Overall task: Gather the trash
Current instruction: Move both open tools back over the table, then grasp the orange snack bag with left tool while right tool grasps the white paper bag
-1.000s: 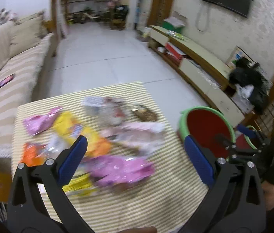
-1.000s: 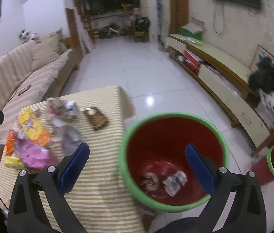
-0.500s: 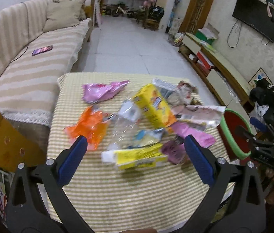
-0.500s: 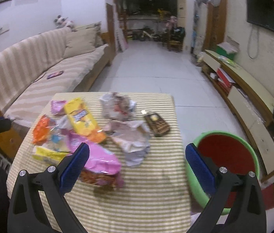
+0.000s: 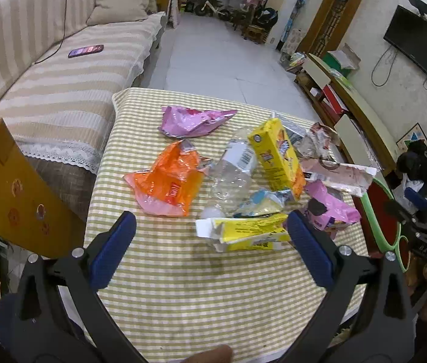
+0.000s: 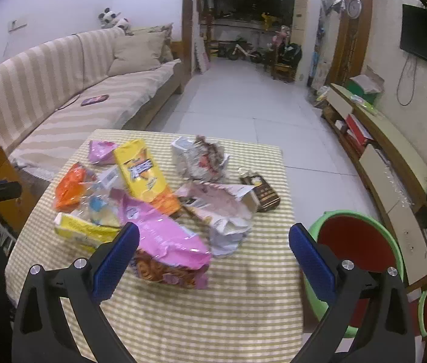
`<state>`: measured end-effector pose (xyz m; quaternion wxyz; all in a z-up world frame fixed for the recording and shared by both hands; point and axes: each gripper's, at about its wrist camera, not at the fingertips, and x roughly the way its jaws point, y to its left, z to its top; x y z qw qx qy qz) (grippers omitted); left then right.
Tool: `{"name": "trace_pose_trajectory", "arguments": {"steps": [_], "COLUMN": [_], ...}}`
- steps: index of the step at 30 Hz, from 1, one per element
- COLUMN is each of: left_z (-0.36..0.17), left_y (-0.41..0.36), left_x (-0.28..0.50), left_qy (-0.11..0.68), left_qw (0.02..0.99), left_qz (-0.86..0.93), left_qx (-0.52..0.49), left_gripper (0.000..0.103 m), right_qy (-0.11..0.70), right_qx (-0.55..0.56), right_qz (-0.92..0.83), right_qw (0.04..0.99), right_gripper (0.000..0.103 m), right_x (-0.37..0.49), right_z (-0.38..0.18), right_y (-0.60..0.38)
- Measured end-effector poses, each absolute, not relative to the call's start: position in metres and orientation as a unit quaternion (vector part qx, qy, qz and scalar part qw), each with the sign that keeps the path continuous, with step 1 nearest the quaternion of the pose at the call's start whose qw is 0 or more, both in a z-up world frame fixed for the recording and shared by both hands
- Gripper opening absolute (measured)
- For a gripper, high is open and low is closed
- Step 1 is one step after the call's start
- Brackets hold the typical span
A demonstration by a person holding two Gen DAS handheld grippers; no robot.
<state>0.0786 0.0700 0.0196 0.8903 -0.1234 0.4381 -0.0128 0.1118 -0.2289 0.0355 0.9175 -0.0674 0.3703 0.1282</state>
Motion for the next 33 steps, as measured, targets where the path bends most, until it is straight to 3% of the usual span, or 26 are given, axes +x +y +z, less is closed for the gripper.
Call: {"name": "trace_pose_trajectory", "arguments": {"steps": [27,33], "left_z": [-0.061,-0.076], "left_y": [0.097,0.1], "left_x": [0.175,0.186], "left_qy": [0.53,0.542], "left_qw": [0.844,0.836], "left_qz": [-0.007,-0.004], "left_qx": [-0.075,-0.081], "left_gripper": [0.095,0.08], "right_qy": [0.428,0.435], "right_qx": [-0.093,-0.093], "right_qz": [0.121,0.137], "right_qw": [0.891,0.885], "right_gripper": [0.095,0.087], "right_x": [0.198,0.204], "right_z": [-0.016,-0.026], "right_y": [-0.23,-0.226]}}
